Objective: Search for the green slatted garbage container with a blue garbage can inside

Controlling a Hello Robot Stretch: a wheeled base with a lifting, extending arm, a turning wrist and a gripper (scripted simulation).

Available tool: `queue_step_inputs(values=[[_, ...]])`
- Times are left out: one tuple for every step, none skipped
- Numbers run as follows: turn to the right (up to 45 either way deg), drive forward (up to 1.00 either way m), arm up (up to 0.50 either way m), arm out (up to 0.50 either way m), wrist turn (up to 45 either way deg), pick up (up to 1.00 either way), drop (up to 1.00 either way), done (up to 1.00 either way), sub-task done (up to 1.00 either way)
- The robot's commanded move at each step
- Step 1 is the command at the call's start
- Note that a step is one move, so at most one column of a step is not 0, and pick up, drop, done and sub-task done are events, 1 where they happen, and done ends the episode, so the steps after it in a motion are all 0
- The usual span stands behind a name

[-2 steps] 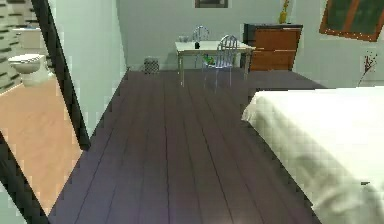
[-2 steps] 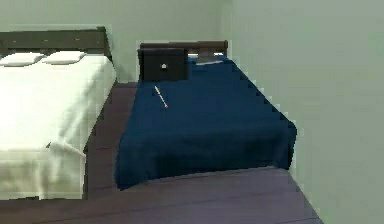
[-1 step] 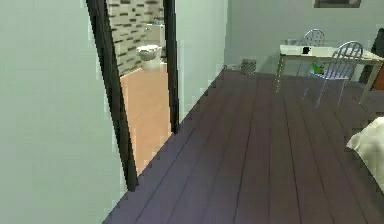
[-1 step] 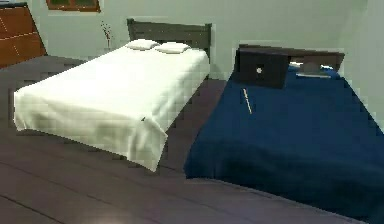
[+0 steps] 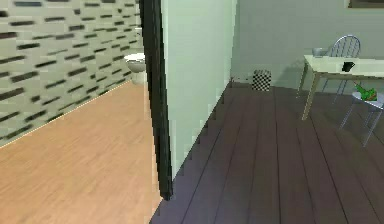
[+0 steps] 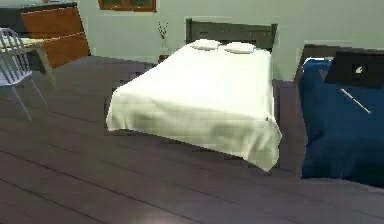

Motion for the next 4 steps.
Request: queue_step_inputs(values=[[0.0,0.4,0.0,0.0,0.0,0.0,0.0,0.0,0.0],[-39.0,0.0,0.0,0.0,0.0,0.0,0.0,0.0,0.0],[0.0,0.3,0.0,0.0,0.0,0.0,0.0,0.0,0.0],[0.0,0.05,0.0,0.0,0.0,0.0,0.0,0.0,0.0]])
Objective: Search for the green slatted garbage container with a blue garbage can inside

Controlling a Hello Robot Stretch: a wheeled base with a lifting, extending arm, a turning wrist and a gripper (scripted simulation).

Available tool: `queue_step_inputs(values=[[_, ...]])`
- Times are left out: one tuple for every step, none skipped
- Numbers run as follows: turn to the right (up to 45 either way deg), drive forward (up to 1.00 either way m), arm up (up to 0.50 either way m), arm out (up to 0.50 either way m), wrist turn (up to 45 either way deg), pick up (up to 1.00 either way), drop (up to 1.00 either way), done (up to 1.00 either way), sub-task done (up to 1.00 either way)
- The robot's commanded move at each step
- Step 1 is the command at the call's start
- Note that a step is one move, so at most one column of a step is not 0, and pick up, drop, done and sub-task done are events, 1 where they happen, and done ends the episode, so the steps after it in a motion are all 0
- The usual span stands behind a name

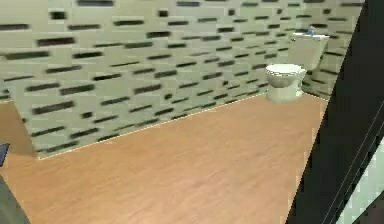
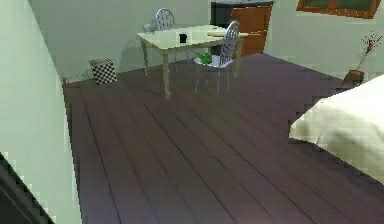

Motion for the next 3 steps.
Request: queue_step_inputs(values=[[-24.0,0.0,0.0,0.0,0.0,0.0,0.0,0.0,0.0],[0.0,1.0,0.0,0.0,0.0,0.0,0.0,0.0,0.0],[-12.0,0.0,0.0,0.0,0.0,0.0,0.0,0.0,0.0]])
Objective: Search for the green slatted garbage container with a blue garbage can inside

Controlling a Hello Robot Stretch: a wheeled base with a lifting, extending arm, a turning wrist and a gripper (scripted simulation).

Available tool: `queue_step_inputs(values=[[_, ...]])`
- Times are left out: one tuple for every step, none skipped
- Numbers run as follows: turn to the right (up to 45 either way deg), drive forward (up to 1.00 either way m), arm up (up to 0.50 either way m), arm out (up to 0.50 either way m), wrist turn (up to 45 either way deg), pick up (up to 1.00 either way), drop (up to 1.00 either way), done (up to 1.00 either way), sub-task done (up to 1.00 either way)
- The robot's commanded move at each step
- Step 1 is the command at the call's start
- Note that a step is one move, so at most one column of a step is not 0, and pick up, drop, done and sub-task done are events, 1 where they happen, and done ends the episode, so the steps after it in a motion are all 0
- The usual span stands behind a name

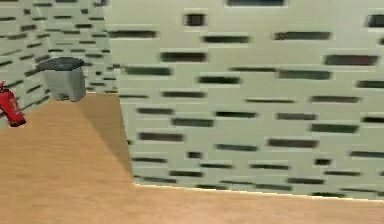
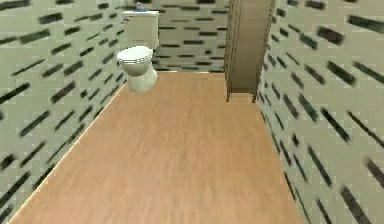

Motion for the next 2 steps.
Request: queue_step_inputs(values=[[0.0,0.2,0.0,0.0,0.0,0.0,0.0,0.0,0.0],[45.0,0.0,0.0,0.0,0.0,0.0,0.0,0.0,0.0]])
